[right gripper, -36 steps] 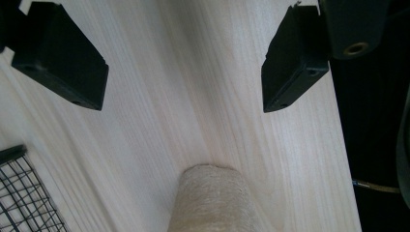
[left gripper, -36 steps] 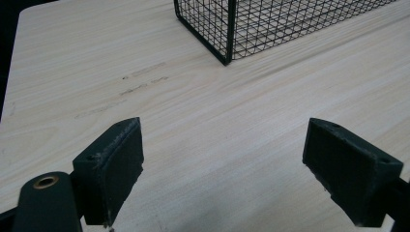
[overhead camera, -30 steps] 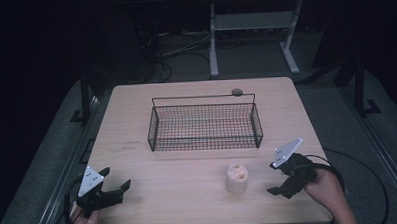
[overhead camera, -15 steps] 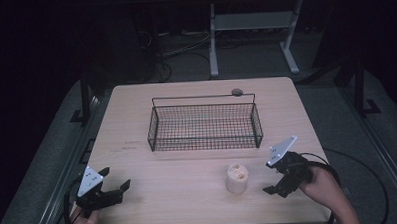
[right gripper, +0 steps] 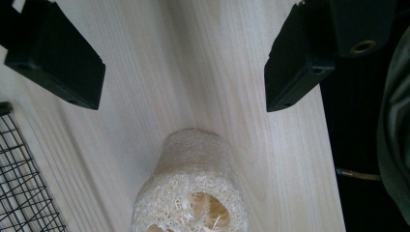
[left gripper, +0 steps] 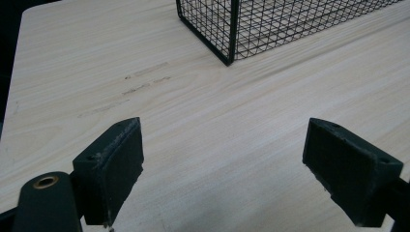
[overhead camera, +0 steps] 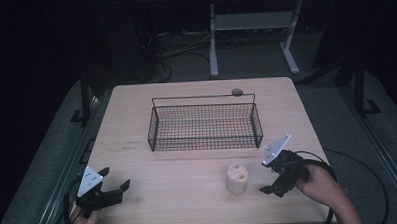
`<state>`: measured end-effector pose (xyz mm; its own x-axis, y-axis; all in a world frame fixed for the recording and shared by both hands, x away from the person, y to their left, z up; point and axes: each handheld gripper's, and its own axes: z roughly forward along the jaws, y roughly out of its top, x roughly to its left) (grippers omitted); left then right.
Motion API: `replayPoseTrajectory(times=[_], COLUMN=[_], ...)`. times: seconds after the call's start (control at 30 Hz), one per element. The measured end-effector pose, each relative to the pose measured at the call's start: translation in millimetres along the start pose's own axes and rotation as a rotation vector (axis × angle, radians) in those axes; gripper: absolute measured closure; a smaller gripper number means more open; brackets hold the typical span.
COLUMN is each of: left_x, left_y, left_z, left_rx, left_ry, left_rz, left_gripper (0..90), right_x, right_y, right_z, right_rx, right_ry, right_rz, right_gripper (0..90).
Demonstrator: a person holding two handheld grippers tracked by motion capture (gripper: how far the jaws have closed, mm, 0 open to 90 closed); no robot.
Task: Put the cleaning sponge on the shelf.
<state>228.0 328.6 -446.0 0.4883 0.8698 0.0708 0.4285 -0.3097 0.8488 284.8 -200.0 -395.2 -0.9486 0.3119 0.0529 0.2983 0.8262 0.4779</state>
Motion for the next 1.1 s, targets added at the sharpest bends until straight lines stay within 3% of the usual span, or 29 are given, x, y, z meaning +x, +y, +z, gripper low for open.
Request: replayPoseTrajectory(times=[0.57, 1.1], left_x=[0.2, -0.4], left_y=[-0.1, 0.5], left_z=[-0.1, -0.2], left_rx=[-0.001, -0.004], left_ry=[0.000, 0.000], left_rz=[-0.002, -0.002], left_gripper=[13.7, 13.7], right_x=[1.3, -0.9], right_y=[12.5, 38.5], right_z=[3.8, 9.7], right_rx=[0.009, 0.015], right_ry=[0.002, 0.018], right_rz=[-0.008, -0.060], right_gripper=[14.3, 14.4])
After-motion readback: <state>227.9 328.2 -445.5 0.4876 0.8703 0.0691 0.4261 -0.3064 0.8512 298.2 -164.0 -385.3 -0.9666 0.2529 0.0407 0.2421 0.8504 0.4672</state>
